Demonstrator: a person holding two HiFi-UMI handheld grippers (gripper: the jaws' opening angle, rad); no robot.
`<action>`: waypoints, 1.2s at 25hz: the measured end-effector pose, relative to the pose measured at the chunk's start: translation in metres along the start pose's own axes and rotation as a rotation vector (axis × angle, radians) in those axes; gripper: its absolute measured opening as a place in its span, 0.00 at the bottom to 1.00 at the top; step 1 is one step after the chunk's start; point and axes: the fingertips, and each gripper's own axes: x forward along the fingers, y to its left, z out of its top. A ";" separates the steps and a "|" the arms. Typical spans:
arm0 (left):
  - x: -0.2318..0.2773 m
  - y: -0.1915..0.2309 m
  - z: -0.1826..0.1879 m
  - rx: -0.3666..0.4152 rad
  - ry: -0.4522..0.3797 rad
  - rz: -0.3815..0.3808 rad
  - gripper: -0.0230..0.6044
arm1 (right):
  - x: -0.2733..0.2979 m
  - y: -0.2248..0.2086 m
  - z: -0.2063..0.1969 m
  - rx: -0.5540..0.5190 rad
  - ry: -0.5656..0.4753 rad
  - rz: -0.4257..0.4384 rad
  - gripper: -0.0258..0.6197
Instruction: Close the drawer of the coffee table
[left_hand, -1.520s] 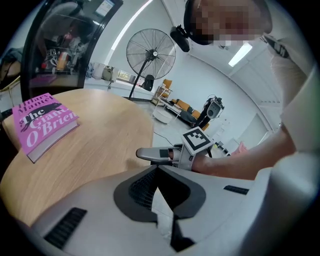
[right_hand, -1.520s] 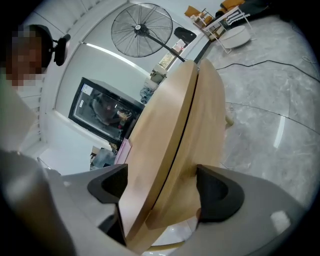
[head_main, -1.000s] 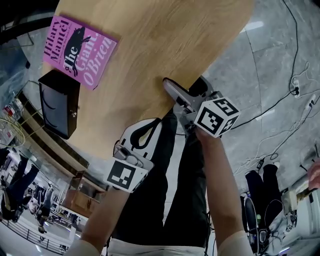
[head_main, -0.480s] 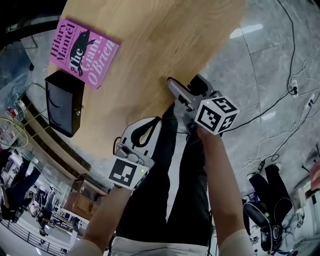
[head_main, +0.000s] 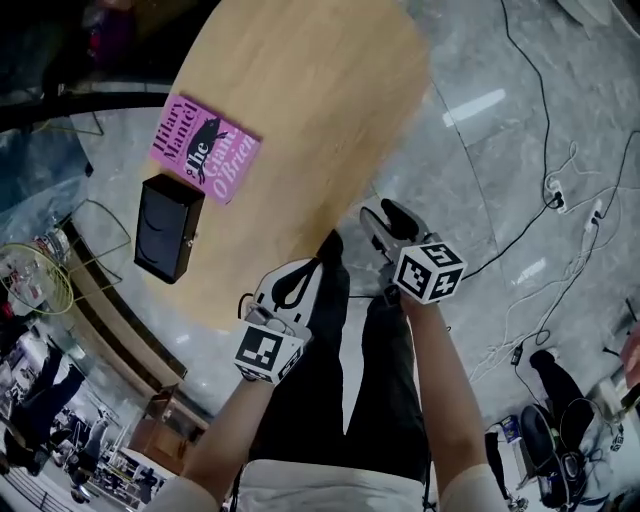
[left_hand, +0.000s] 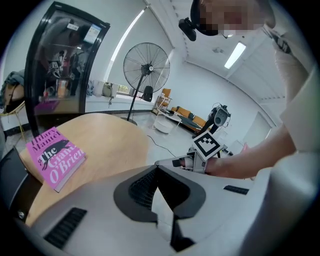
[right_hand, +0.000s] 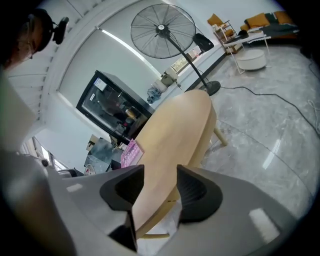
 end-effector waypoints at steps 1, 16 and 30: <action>-0.007 -0.006 0.009 0.002 -0.008 -0.002 0.05 | -0.011 0.008 0.006 -0.015 -0.001 -0.007 0.36; -0.129 -0.090 0.163 0.140 -0.075 -0.097 0.05 | -0.200 0.176 0.128 -0.294 -0.101 -0.082 0.12; -0.229 -0.173 0.238 0.237 -0.120 -0.194 0.05 | -0.348 0.292 0.167 -0.528 -0.186 -0.161 0.07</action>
